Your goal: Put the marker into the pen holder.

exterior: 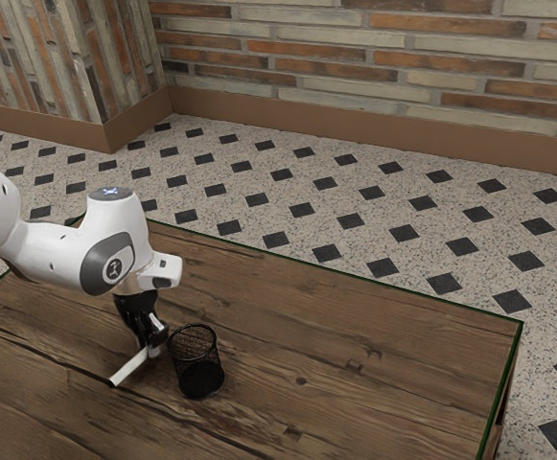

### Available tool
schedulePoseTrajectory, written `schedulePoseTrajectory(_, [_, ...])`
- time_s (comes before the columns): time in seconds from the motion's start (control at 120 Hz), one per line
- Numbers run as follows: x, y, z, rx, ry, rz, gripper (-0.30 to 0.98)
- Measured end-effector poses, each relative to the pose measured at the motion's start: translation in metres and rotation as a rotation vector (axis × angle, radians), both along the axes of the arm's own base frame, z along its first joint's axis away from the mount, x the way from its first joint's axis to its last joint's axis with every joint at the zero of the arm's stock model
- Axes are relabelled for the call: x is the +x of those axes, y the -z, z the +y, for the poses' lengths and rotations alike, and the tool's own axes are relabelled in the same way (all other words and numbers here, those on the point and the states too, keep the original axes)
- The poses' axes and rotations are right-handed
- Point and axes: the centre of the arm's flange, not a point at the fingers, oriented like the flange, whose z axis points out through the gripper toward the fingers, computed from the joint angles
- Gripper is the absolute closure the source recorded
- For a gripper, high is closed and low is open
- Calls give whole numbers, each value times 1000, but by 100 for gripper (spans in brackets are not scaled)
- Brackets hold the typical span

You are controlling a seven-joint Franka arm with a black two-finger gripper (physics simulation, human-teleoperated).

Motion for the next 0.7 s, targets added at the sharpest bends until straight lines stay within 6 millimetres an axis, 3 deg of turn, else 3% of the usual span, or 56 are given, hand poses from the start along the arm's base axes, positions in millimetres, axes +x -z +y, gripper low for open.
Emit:
schedulePoseTrajectory(0.208, [0, 3, 0, 3, 2, 4, 67])
schedulePoseTrajectory(0.258, [3, -9, 0, 3, 2, -19, 69])
schedulePoseTrajectory(0.342, [10, -70, 0, -5, -1, -123, 71])
schedulePoseTrajectory(0.425, [12, -159, -4, -12, 6, -287, 73])
schedulePoseTrajectory(0.483, [-13, -223, -36, -18, 67, -436, 73])
schedulePoseTrajectory(0.525, [-37, -247, -58, -19, 111, -519, 74])
schedulePoseTrajectory(0.575, [-58, -248, -80, -16, 152, -577, 74])
schedulePoseTrajectory(0.7, [-87, -219, -128, -17, 235, -661, 76])
